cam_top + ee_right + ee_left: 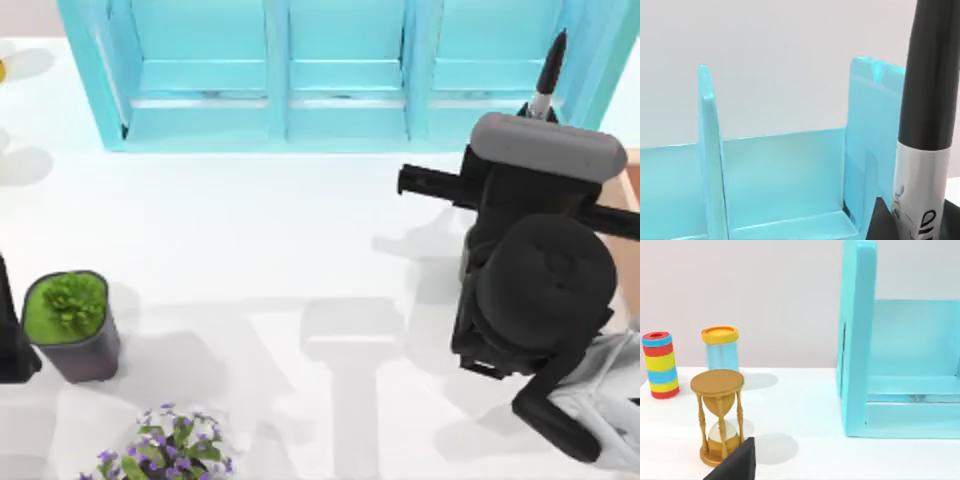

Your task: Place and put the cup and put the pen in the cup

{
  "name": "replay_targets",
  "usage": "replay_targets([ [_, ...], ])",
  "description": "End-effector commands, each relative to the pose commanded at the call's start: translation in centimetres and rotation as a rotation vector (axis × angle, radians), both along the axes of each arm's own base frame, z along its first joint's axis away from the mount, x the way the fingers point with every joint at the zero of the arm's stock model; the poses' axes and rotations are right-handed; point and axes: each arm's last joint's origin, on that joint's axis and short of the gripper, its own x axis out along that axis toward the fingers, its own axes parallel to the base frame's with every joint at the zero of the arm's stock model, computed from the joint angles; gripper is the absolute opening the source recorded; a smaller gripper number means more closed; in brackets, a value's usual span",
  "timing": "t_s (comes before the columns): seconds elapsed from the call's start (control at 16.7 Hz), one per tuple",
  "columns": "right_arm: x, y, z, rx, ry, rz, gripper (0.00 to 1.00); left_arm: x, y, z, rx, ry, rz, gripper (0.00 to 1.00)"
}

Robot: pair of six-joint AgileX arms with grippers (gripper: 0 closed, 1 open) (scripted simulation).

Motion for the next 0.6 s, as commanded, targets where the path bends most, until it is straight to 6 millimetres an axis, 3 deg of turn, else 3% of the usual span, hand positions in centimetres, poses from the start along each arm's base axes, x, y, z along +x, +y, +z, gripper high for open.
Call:
replay_targets([
  [0.48, 1.17, -0.42, -0.59, -0.001, 0.002, 0.002, 0.00, 0.00, 0.00, 0.00, 0.000, 0.000, 0.000, 1.00],
  [0.6, 1.17, -0.42, -0.59, -0.001, 0.002, 0.002, 0.15, 0.00, 0.00, 0.00, 0.000, 0.000, 0.000, 1.00],
])
